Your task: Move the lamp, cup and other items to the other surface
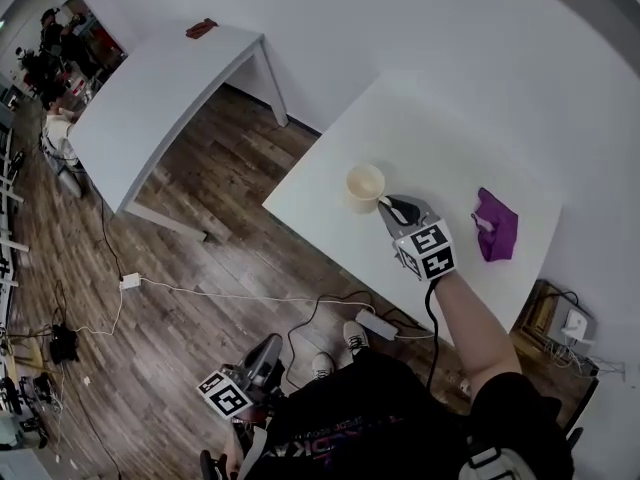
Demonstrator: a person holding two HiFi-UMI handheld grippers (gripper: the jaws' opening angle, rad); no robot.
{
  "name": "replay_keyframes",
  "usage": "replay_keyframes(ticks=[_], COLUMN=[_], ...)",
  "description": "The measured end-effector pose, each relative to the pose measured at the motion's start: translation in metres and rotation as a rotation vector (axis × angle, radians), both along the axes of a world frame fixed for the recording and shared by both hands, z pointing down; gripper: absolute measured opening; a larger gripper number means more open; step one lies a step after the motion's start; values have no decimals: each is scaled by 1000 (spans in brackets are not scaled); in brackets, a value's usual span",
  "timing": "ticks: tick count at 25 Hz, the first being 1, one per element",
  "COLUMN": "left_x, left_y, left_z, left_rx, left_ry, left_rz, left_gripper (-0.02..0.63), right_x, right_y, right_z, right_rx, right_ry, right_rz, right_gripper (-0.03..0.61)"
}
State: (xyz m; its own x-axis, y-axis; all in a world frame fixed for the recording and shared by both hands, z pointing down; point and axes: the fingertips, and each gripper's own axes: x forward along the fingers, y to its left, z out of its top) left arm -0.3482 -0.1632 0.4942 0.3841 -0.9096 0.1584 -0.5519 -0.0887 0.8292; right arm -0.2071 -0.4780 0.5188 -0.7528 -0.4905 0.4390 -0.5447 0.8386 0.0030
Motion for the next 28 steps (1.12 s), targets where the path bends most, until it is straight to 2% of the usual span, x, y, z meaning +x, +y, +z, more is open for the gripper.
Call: replay_keyframes(ticks=[9,18,28], left_x=[8,6,30], left_y=[-3,17,34], left_z=[-3,-5,-7], left_rx=[40,60,85], left_ry=[47,82,140], left_rz=[134,257,423], left_gripper=[-5,-5,-5], right_x=[47,70,106], right_y=[50,113,187], right_z=[-15,-37,-55], right_rx=[1,6,25], right_ry=[1,-41,-44], right_rz=[137,270,399], right_gripper=[55,55,55])
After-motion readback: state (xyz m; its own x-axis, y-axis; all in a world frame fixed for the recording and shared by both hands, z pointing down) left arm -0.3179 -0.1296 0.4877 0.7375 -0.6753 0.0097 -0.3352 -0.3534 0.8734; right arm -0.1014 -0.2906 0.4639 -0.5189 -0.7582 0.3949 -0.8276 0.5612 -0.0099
